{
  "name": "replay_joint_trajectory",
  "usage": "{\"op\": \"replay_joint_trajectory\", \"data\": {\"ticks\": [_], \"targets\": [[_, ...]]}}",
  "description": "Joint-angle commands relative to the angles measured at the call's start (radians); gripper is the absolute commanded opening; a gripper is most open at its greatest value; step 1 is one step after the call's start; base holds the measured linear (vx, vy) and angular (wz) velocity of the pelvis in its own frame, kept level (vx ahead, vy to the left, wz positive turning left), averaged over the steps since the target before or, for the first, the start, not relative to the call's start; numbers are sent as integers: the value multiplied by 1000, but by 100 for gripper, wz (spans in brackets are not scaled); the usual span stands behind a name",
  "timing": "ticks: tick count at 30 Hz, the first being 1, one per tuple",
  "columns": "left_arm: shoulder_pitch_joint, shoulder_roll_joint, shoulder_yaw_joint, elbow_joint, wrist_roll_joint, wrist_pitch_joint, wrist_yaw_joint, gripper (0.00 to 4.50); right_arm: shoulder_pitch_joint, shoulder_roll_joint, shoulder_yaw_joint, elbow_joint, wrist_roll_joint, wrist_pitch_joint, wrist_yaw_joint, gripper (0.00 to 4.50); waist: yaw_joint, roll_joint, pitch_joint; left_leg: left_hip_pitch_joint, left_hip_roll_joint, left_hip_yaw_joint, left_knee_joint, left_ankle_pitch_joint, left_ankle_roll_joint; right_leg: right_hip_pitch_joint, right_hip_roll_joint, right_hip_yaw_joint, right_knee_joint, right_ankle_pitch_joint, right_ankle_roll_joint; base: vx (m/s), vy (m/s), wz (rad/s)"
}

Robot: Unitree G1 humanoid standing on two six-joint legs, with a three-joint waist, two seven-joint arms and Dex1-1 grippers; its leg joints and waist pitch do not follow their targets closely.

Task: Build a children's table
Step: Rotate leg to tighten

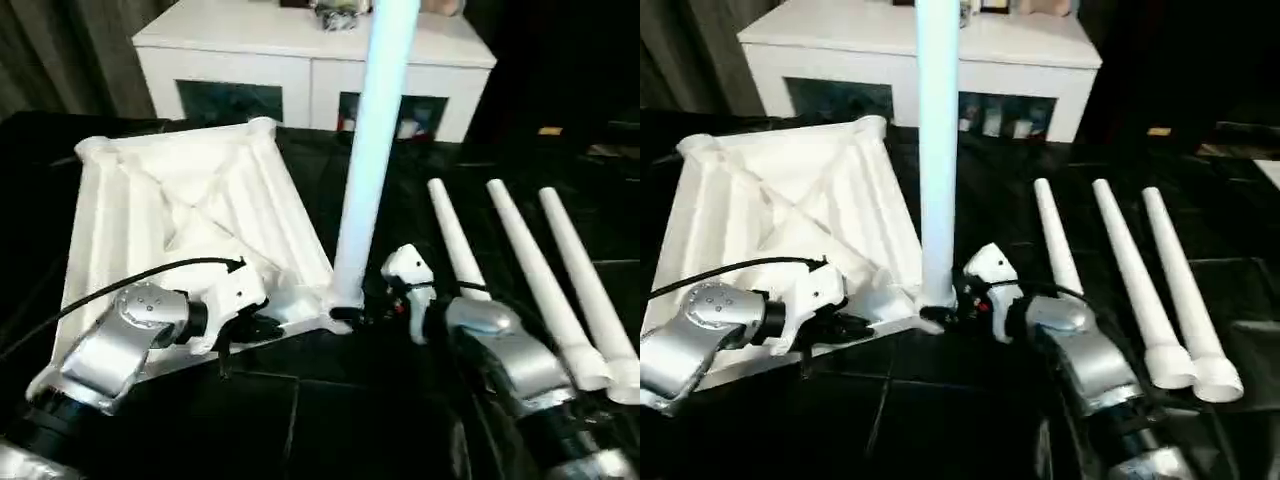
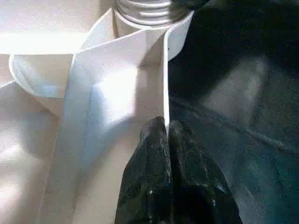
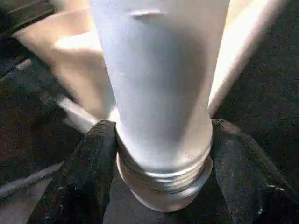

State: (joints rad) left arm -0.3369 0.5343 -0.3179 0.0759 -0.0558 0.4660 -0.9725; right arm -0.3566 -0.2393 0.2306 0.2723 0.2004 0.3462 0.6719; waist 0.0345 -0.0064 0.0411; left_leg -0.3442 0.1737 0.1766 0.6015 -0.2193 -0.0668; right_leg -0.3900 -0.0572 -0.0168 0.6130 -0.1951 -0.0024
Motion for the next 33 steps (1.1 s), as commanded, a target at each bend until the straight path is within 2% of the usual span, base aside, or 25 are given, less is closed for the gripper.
{"op": "replay_joint_trajectory", "data": {"ticks": [1,2,3,4,5,6,8,9,10,11,13,14,15,17,19,20,22,23,24,25,26,28,30,31,33], "targets": [[-7,-95,-45,48,14,46,100,0,-32,55,-65,146,-45,46,-226,269,-7,10,-28,10,45,-19,-91,-325,-53,17,-71,36,-91,-405,-198,0,0,0],[-15,-120,-40,62,17,55,131,0,-41,76,-81,172,-46,50,-271,269,-9,8,-32,16,42,-28,-89,-358,-65,17,-76,35,-96,-473,-173,-54,4,-2],[-29,-166,-34,85,26,69,186,0,-59,109,-100,219,-50,55,-344,269,-11,7,-32,11,43,-32,-92,-360,-63,22,-76,33,-97,-483,-159,0,0,0],[-41,-204,-25,104,32,86,232,0,-75,131,-115,258,-55,50,-401,269,-13,8,-30,8,42,-34,-95,-378,-63,21,-75,32,-101,-509,-136,-76,13,-11],[-56,-245,-18,127,40,103,281,0,-93,154,-130,302,-61,44,-470,269,-15,7,-28,11,42,-34,-96,-396,-62,16,-74,31,-105,-536,-124,-50,10,-10],[-56,-245,-18,127,40,103,281,0,-93,154,-130,302,-61,44,-470,269,-14,7,-28,22,38,-33,-90,-420,-61,4,-74,31,-115,-585,-107,0,0,0],[-98,-331,-9,190,71,114,394,0,-138,213,-171,397,-56,10,-610,269,-13,8,-32,25,38,-33,-89,-418,-57,0,-72,33,-118,-570,-97,0,0,0],[-128,-392,-3,233,93,110,462,0,-177,261,-197,464,-58,-26,-692,269,-16,7,-32,29,36,-34,-89,-443,-59,-5,-69,28,-121,-582,-90,0,0,0],[-133,-405,-3,240,96,108,473,0,-185,271,-201,475,-58,-34,-706,269,-17,5,-33,38,34,-33,-84,-469,-58,-13,-67,24,-128,-597,-80,-59,5,6],[-135,-410,-2,244,98,107,478,0,-189,276,-202,481,-59,-38,-712,269,-15,5,-34,38,34,-34,-85,-472,-54,-12,-67,24,-128,-593,-76,0,0,0],[-145,-415,-19,251,114,104,474,0,-209,293,-199,502,-65,-67,-702,269,-15,7,-38,15,40,-41,-99,-452,-48,6,-70,23,-116,-500,-84,0,0,0],[-144,-411,-22,250,117,104,468,0,-215,298,-198,505,-65,-76,-686,269,-14,9,-39,12,42,-42,-101,-440,-50,10,-70,24,-111,-465,-91,0,0,0],[-138,-374,-42,237,132,107,444,0,-227,293,-171,499,-82,-99,-646,269,-12,8,-41,11,43,-39,-102,-425,-50,9,-70,26,-107,-412,-106,0,0,0],[-131,-352,-50,229,135,114,428,0,-225,288,-160,486,-85,-113,-620,269,-12,9,-40,7,43,-36,-102,-404,-49,12,-71,29,-102,-369,-126,0,0,0],[-126,-343,-51,224,133,120,419,0,-220,288,-160,473,-75,-124,-590,325,-11,7,-42,5,44,-31,-100,-376,-44,15,-71,32,-98,-325,-145,0,0,0],[-120,-328,-51,225,138,126,406,0,-218,283,-159,462,-82,-164,-581,339,-10,10,-41,6,44,-30,-100,-372,-41,14,-73,33,-98,-330,-152,0,0,0],[-111,-301,-54,215,145,127,385,0,-201,261,-151,401,-96,-189,-570,345,-10,9,-43,5,43,-28,-98,-357,-40,15,-73,33,-99,-333,-155,0,0,0],[-110,-298,-54,213,146,127,382,0,-199,259,-150,394,-96,-189,-568,373,-8,8,-46,4,43,-27,-97,-341,-37,18,-73,33,-98,-315,-157,0,0,0],[-107,-282,-60,204,145,125,368,0,-189,245,-146,358,-94,-186,-540,381,-6,7,-50,0,44,-25,-95,-294,-31,20,-71,35,-92,-259,-167,0,0,0],[-103,-265,-66,192,143,125,350,0,-176,226,-143,318,-97,-173,-528,381,-2,6,-56,-7,44,-23,-90,-230,-19,28,-70,34,-82,-175,-176,0,0,0],[-97,-244,-74,179,140,104,321,0,-158,201,-134,266,-97,-150,-500,386,0,7,-56,-10,43,-20,-86,-175,-5,28,-67,33,-76,-104,-188,0,0,0],[-87,-216,-79,158,130,97,287,0,-131,165,-121,195,-93,-111,-445,412,0,8,-55,-14,44,-20,-86,-148,4,34,-65,32,-69,-55,-205,0,0,0],[-80,-191,-85,144,126,75,255,0,-108,131,-105,143,-88,-81,-388,422,3,10,-55,-11,44,-18,-82,-119,10,34,-63,31,-65,3,-221,0,0,0],[-61,-134,-94,113,107,17,166,0,-51,38,-57,23,-68,-34,-246,428,5,12,-54,-13,43,-19,-83,-119,18,39,-63,31,-64,15,-228,0,0,0],[-51,-102,-99,95,97,-5,118,0,-18,-16,-33,-40,-56,-20,-170,442,10,13,-55,-7,48,-18,-82,-108,29,40,-62,31,-61,49,-228,0,0,0]]}}
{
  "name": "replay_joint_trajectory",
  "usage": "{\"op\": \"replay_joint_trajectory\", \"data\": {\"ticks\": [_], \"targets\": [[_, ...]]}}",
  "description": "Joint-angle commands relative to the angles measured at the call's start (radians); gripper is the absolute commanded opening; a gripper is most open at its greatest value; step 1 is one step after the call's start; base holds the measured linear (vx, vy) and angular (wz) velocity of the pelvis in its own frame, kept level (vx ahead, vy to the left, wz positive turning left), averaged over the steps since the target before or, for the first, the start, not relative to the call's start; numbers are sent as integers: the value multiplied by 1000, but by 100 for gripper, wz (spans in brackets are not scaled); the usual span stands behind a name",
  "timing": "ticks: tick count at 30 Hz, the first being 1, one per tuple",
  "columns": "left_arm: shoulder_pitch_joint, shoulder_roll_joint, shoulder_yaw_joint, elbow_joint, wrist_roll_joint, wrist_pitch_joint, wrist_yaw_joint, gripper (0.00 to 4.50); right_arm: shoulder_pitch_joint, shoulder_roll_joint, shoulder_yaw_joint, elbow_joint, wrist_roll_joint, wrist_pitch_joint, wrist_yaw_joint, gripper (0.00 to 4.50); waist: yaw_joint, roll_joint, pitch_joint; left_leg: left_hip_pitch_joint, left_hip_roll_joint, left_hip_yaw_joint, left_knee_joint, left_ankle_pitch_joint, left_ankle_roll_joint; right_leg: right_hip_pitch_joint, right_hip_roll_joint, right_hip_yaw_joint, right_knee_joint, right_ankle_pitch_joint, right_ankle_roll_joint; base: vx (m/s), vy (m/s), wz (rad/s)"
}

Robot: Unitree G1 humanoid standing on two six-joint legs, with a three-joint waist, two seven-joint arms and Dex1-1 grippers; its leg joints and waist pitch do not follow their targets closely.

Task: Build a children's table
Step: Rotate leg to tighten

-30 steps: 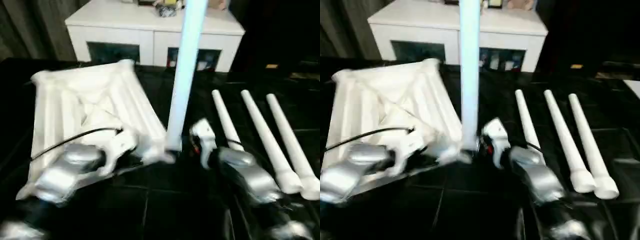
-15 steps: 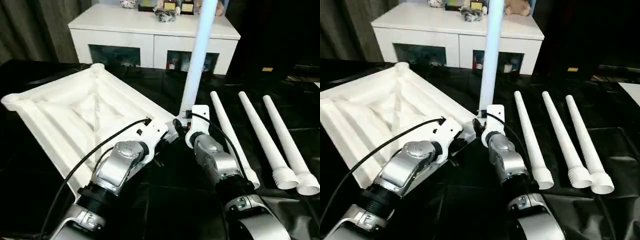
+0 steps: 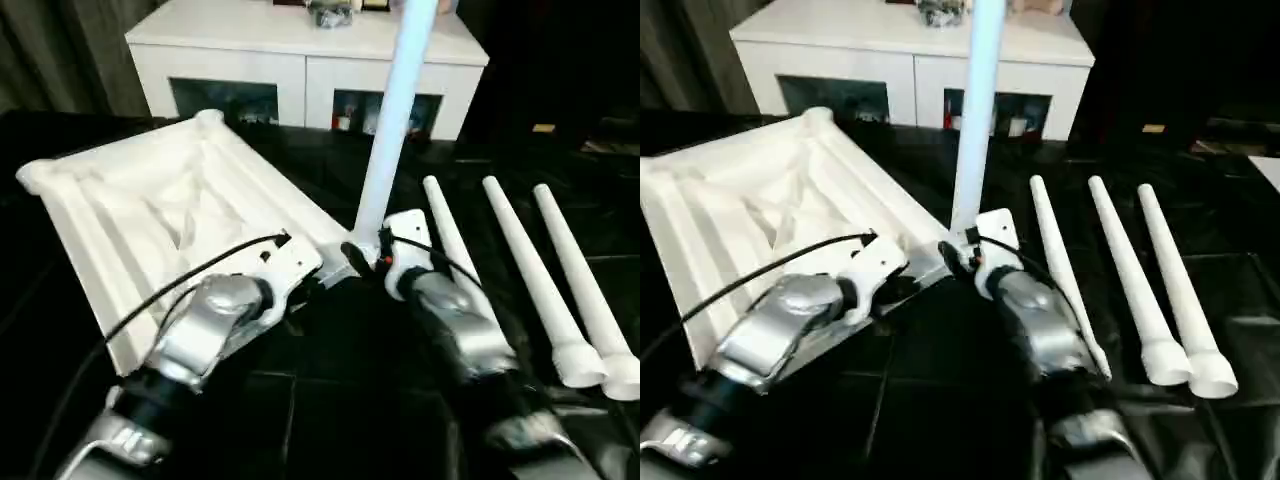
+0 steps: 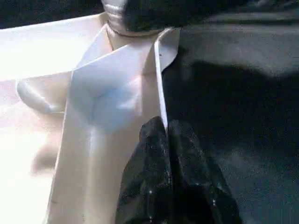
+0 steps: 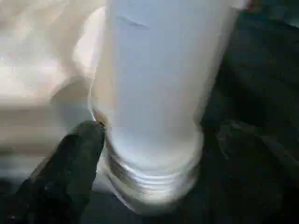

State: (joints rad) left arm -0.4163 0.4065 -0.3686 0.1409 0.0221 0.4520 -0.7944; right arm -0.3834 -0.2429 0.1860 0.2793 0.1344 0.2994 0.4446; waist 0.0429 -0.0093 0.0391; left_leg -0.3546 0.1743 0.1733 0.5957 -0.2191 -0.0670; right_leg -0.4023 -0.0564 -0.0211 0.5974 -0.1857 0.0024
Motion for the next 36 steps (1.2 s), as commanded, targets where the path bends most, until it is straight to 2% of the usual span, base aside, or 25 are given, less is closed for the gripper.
{"op": "replay_joint_trajectory", "data": {"ticks": [1,2,3,4,5,6,8,10,15,16,17,20,23,24,26,29,34,35,36], "targets": [[45,70,-54,-7,-11,18,-135,0,52,-85,39,-131,30,25,157,442,1,17,-53,4,47,-13,-74,-107,35,51,-63,34,-44,57,-244,0,0,0],[51,93,-60,-21,-19,-4,-172,0,73,-118,46,-171,52,31,209,442,5,18,-53,5,49,-15,-75,-109,39,55,-64,33,-44,58,-243,0,0,0],[57,112,-65,-32,-27,-28,-206,0,89,-144,51,-201,69,34,250,442,5,17,-50,4,52,-14,-77,-117,46,52,-65,35,-44,50,-246,0,0,0],[62,140,-66,-54,-48,-10,-252,0,115,-192,57,-245,98,42,323,442,5,22,-49,9,52,-13,-79,-144,44,50,-66,35,-47,15,-252,0,0,0],[62,143,-66,-57,-50,-8,-258,0,118,-198,58,-251,101,44,333,442,5,19,-46,10,54,-12,-81,-173,42,48,-66,35,-51,-28,-256,0,0,0],[63,153,-66,-62,-55,-5,-272,0,127,-215,60,-265,109,49,359,442,3,21,-42,9,53,-12,-83,-190,37,47,-67,36,-53,-58,-258,0,0,0],[61,174,-64,-66,-59,-9,-296,0,135,-238,60,-281,115,55,398,442,5,19,-38,13,54,-13,-87,-251,15,44,-72,40,-64,-192,-243,0,0,0],[60,179,-61,-67,-67,-6,-306,0,133,-241,59,-280,115,54,404,442,6,18,-39,14,53,-12,-85,-240,11,40,-72,43,-67,-210,-238,0,0,0],[60,191,-58,-71,-76,-9,-322,0,121,-234,59,-273,119,67,402,442,9,18,-44,9,50,-12,-79,-169,14,45,-70,41,-56,-131,-244,0,0,0],[61,193,-57,-71,-75,-9,-325,0,107,-223,72,-246,101,62,393,442,9,16,-46,9,50,-11,-78,-152,18,45,-69,40,-53,-104,-250,0,0,0],[64,194,-57,-72,-74,-8,-327,0,93,-208,78,-214,87,56,379,417,8,15,-47,6,48,-11,-76,-134,22,47,-70,39,-50,-83,-258,0,0,0],[66,195,-55,-74,-72,-6,-330,0,87,-197,73,-200,90,58,379,405,10,16,-47,8,48,-10,-74,-128,27,47,-69,39,-50,-75,-264,0,0,0],[68,196,-54,-75,-73,-5,-332,0,83,-193,72,-196,94,61,384,365,13,15,-48,8,48,-9,-73,-119,29,49,-69,39,-47,-64,-263,0,0,0],[69,198,-54,-76,-73,-4,-335,0,81,-190,72,-194,96,64,392,365,13,12,-47,7,48,-9,-74,-118,31,50,-69,39,-47,-63,-262,0,0,0],[71,201,-54,-77,-74,-4,-337,0,80,-188,73,-191,97,66,397,358,13,14,-47,8,48,-9,-73,-121,32,49,-69,39,-47,-70,-261,0,0,0],[72,205,-54,-76,-76,-4,-339,0,80,-184,75,-184,97,67,407,317,13,13,-47,8,48,-9,-73,-126,30,49,-70,39,-48,-84,-259,0,0,0],[81,213,-53,-85,-78,0,-348,0,86,-180,76,-177,99,67,421,288,13,15,-48,9,48,-9,-72,-122,31,49,-69,39,-47,-78,-260,0,0,0],[87,218,-53,-91,-81,2,-355,0,88,-179,74,-175,98,67,418,275,13,20,-48,10,48,-10,-72,-119,31,48,-69,38,-45,-71,-263,0,0,0],[95,225,-53,-99,-83,2,-360,0,90,-175,73,-164,87,66,401,273,13,18,-49,10,48,-9,-71,-119,31,48,-68,38,-46,-68,-264,0,0,0]]}}
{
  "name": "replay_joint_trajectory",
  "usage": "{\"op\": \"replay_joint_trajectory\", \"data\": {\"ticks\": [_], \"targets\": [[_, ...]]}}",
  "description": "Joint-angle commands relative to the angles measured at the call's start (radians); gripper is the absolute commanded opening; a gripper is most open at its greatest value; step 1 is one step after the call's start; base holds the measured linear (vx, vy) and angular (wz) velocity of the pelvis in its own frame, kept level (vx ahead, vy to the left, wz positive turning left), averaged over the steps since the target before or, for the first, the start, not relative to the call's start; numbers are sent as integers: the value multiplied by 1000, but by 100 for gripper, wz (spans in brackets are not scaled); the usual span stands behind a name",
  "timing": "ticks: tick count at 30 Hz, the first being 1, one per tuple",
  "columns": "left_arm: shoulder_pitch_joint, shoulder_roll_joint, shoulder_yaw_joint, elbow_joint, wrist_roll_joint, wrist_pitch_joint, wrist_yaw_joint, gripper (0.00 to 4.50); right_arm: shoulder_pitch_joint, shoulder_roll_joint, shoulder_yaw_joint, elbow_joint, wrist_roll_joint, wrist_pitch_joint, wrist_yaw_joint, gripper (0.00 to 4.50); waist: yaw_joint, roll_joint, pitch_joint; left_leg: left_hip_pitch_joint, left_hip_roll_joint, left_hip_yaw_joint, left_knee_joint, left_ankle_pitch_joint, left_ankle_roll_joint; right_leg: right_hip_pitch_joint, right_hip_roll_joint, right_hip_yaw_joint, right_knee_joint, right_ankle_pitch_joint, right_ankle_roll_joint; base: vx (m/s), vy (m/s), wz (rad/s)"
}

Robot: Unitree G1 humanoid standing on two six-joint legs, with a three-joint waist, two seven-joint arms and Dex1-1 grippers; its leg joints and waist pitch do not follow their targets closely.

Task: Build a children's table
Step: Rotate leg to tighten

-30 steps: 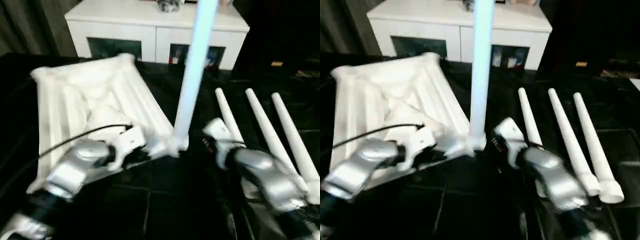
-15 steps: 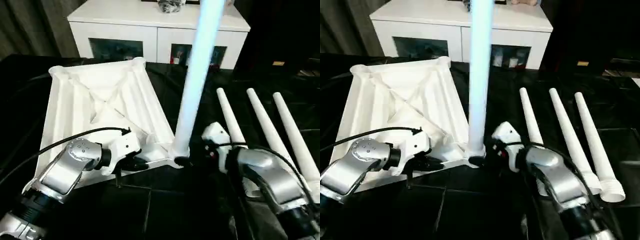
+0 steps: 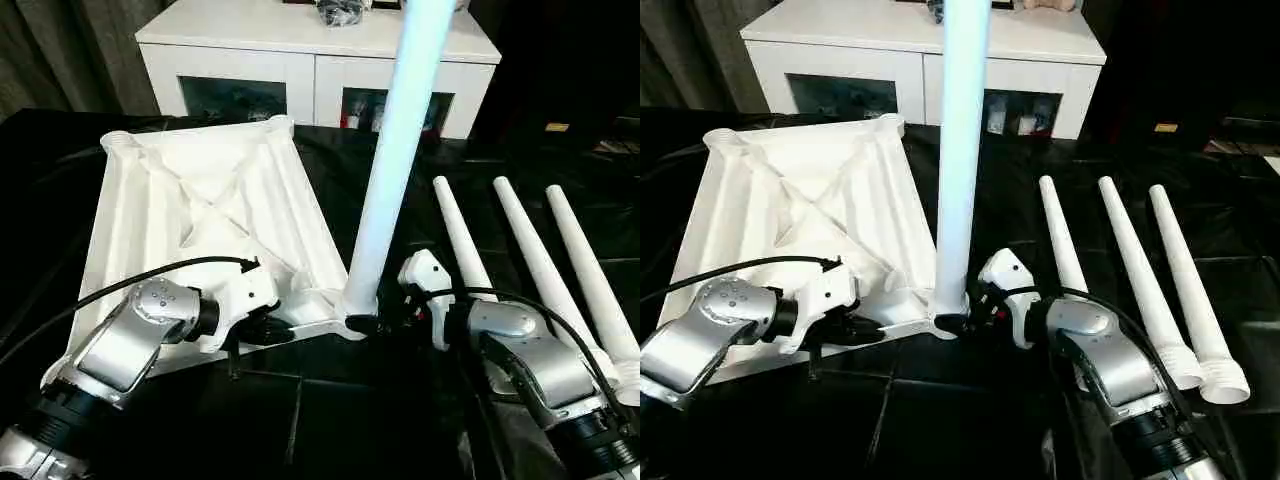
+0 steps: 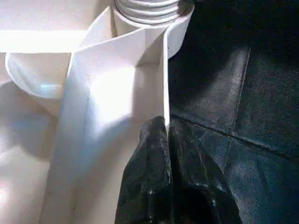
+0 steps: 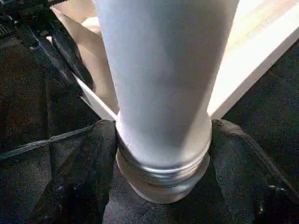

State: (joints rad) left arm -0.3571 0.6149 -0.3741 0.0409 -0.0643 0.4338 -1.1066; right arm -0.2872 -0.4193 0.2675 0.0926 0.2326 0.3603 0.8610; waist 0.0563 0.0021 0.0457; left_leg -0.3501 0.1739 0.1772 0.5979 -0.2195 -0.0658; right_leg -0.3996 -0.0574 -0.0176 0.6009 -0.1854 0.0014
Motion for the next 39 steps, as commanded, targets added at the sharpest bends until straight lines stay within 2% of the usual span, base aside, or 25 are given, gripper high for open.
{"op": "replay_joint_trajectory", "data": {"ticks": [1,4,5,7,8,9,10,12,13,15,16,18,19,20,21,22,24,25,26,27,28,29,33,36,39], "targets": [[35,16,-48,1,4,21,-47,0,-7,1,-8,23,-12,5,-15,273,-2,6,-55,3,47,-13,-74,-120,29,46,-67,34,-49,-67,-264,0,0,0],[49,-10,-50,-7,15,40,1,0,-35,68,-43,138,-86,15,-217,270,-9,5,-52,1,46,-14,-77,-136,19,45,-68,35,-52,-96,-263,0,0,0],[47,-39,-48,-4,23,56,43,0,-46,98,-61,176,-103,17,-290,270,-22,5,-47,0,45,-18,-83,-199,-12,44,-69,34,-59,-205,-247,0,0,0],[47,-45,-48,-3,25,59,51,0,-47,104,-65,182,-106,17,-301,269,-27,3,-44,4,45,-21,-83,-259,-31,39,-71,36,-69,-315,-214,0,0,0],[44,-87,-44,-3,24,81,94,0,-56,136,-82,206,-110,21,-360,269,-27,6,-43,7,45,-21,-84,-274,-34,36,-71,38,-72,-341,-205,0,0,0],[39,-156,-45,-6,24,123,158,0,-73,195,-105,247,-113,37,-453,269,-30,2,-41,10,45,-21,-84,-302,-37,29,-69,39,-79,-387,-190,0,0,0],[35,-188,-49,-8,27,142,188,0,-81,218,-114,264,-114,42,-494,268,-33,1,-40,9,44,-22,-84,-310,-44,26,-70,40,-81,-411,-184,0,0,0],[29,-230,-54,-4,34,165,228,0,-93,249,-126,287,-113,49,-542,268,-31,0,-42,7,43,-26,-85,-309,-49,29,-71,38,-83,-443,-161,0,0,0],[25,-249,-56,0,39,176,245,0,-100,263,-132,300,-114,51,-563,268,-32,1,-41,8,43,-25,-85,-320,-48,23,-68,38,-86,-450,-153,0,0,0],[16,-286,-57,19,53,185,286,0,-114,290,-142,329,-120,48,-614,268,-34,-1,-40,8,41,-26,-85,-338,-44,21,-68,38,-90,-472,-142,0,0,0],[5,-317,-54,40,65,193,322,0,-127,310,-149,357,-124,46,-652,268,-31,-2,-41,12,39,-26,-84,-345,-42,17,-67,37,-94,-488,-130,0,0,0],[3,-326,-53,46,69,195,332,0,-131,316,-151,365,-124,45,-663,268,-31,0,-40,13,39,-28,-86,-355,-45,15,-66,36,-94,-490,-124,0,0,0],[-24,-387,-31,108,90,178,422,0,-154,349,-172,418,-126,28,-742,268,-31,-1,-41,13,39,-29,-87,-369,-44,15,-65,35,-94,-487,-118,0,0,0],[-73,-451,-4,201,106,137,513,0,-186,382,-196,488,-118,-3,-817,268,-36,-3,-38,13,37,-26,-86,-377,-45,9,-63,35,-99,-498,-116,0,0,0],[-106,-494,17,263,117,112,574,0,-210,405,-216,537,-115,-26,-866,268,-32,-1,-40,31,32,-25,-78,-405,-53,-3,-61,31,-107,-537,-109,-52,6,11],[-132,-516,32,299,120,95,602,0,-228,420,-236,570,-103,-46,-885,268,-29,-1,-39,48,28,-22,-71,-449,-47,-18,-58,27,-121,-585,-92,0,0,0],[-148,-519,37,309,123,94,600,0,-245,425,-246,593,-94,-61,-870,268,-31,2,-44,26,34,-34,-87,-439,-39,8,-64,22,-114,-537,-84,0,0,0],[-147,-509,34,304,125,95,588,0,-247,423,-242,592,-96,-69,-852,268,-30,4,-50,9,40,-37,-94,-388,-40,21,-67,25,-101,-433,-96,0,0,0],[-142,-500,31,298,134,98,576,0,-250,423,-241,593,-99,-86,-836,268,-27,3,-55,3,43,-33,-93,-333,-40,23,-67,28,-90,-329,-117,0,0,0],[-138,-493,27,292,138,100,567,0,-248,423,-242,587,-93,-94,-818,268,-27,3,-54,2,42,-31,-92,-317,-38,23,-66,29,-87,-293,-130,0,0,0],[-132,-487,24,284,137,104,558,0,-244,422,-242,576,-88,-102,-805,268,-27,8,-52,2,42,-28,-92,-318,-34,24,-66,31,-84,-278,-148,0,0,0],[-130,-487,25,290,137,99,553,0,-244,422,-243,575,-89,-120,-796,323,-28,4,-52,2,42,-25,-91,-324,-31,25,-68,32,-86,-290,-156,0,0,0],[-123,-487,21,311,139,77,549,0,-230,403,-222,528,-118,-157,-783,357,-22,2,-54,5,41,-19,-86,-292,-22,23,-68,35,-88,-284,-170,0,0,0],[-120,-485,24,314,133,69,550,0,-194,371,-200,411,-143,-116,-782,380,-14,-3,-55,-1,42,-17,-84,-227,-6,31,-67,36,-80,-225,-177,0,0,0],[-119,-483,26,308,130,69,547,0,-159,346,-196,319,-163,-85,-789,399,-9,0,-56,-5,43,-18,-85,-180,-4,36,-66,34,-74,-179,-177,0,0,0]]}}
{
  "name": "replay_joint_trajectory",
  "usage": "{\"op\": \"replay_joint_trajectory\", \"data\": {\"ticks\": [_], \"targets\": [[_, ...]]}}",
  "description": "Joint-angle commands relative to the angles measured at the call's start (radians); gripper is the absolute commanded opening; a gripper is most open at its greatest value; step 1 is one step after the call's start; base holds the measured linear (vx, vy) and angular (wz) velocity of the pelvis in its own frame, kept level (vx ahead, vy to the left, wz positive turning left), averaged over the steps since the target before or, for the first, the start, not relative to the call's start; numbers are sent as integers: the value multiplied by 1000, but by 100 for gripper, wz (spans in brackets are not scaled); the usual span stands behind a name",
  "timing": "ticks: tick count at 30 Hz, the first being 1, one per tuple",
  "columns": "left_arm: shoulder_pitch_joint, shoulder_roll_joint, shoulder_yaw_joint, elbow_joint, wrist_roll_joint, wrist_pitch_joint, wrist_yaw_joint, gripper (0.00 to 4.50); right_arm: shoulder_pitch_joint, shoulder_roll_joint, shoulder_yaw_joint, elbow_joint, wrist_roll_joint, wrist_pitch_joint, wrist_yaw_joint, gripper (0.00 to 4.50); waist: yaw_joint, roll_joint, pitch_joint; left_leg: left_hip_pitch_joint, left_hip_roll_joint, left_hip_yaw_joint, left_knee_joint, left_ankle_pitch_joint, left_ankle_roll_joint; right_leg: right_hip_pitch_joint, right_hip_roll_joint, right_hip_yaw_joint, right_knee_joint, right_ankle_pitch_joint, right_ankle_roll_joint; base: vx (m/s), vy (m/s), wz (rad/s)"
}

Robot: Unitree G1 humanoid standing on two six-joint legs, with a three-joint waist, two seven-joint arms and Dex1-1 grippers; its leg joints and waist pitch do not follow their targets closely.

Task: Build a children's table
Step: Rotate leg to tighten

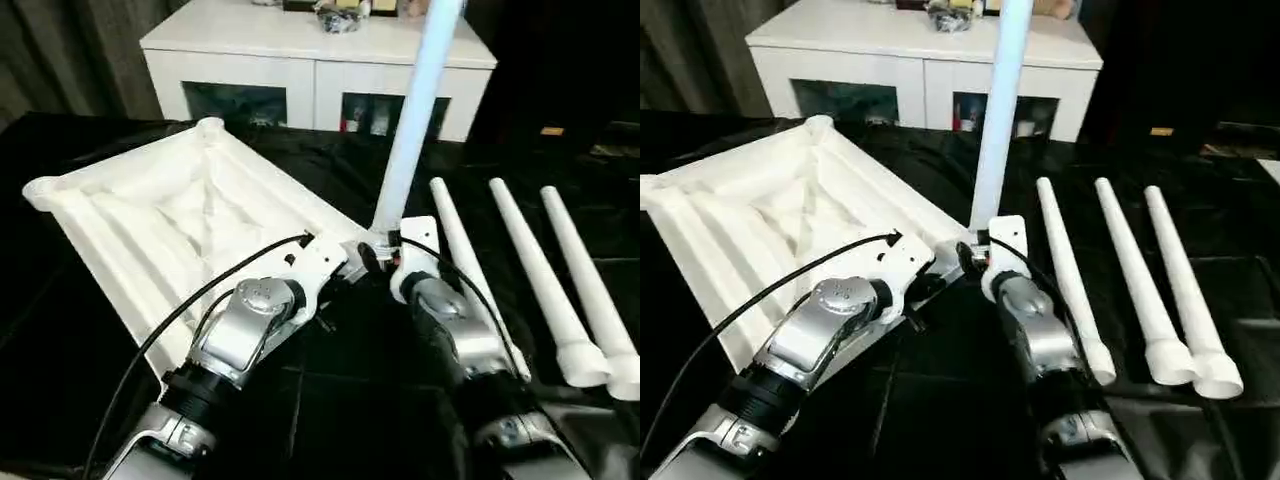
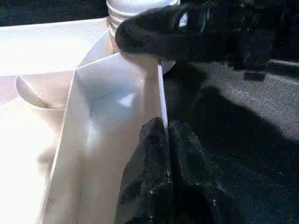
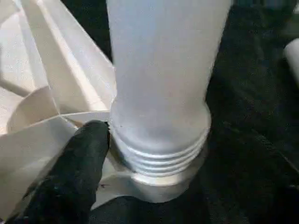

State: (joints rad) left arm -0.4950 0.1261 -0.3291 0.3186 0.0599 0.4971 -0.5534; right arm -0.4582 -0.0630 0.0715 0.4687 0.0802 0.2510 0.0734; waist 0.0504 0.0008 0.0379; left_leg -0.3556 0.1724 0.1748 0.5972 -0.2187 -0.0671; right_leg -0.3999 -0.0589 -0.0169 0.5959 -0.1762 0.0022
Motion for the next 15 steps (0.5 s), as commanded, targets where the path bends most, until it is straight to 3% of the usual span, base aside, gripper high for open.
{"op": "replay_joint_trajectory", "data": {"ticks": [1,2,5,6,9,12,15], "targets": [[19,6,-19,31,5,5,-6,0,12,-10,0,-57,-11,25,-1,399,-2,1,-48,2,45,-15,-84,-183,-3,36,-64,34,-69,-186,-177,0,0,0],[17,5,-18,30,16,-23,9,0,66,-39,-3,-178,-6,66,22,399,-2,3,-46,2,45,-15,-85,-191,-3,35,-64,34,-70,-194,-176,0,0,0],[16,-7,4,26,1,-37,18,0,111,-57,-5,-275,2,103,39,399,6,0,-44,1,46,-17,-89,-201,-3,38,-64,36,-73,-210,-156,0,0,0],[18,-17,23,5,-26,-25,6,43,139,-63,-10,-327,9,127,39,409,3,1,-44,0,46,-17,-89,-211,-6,38,-65,36,-74,-229,-156,0,0,0],[25,-25,53,-54,-62,12,-2,66,193,-74,-15,-416,17,160,35,409,3,0,-44,0,45,-17,-87,-214,-5,36,-67,38,-76,-257,-152,0,0,0],[42,-10,75,-140,-90,58,-16,98,237,-71,-26,-486,23,189,22,409,4,4,-47,-4,47,-17,-83,-152,6,36,-63,36,-66,-156,-169,0,0,0],[67,31,129,-253,-132,110,-41,111,256,-74,-21,-516,29,221,40,409,2,5,-52,-9,47,-17,-76,-67,23,44,-63,34,-49,-12,-201,0,0,0]]}}
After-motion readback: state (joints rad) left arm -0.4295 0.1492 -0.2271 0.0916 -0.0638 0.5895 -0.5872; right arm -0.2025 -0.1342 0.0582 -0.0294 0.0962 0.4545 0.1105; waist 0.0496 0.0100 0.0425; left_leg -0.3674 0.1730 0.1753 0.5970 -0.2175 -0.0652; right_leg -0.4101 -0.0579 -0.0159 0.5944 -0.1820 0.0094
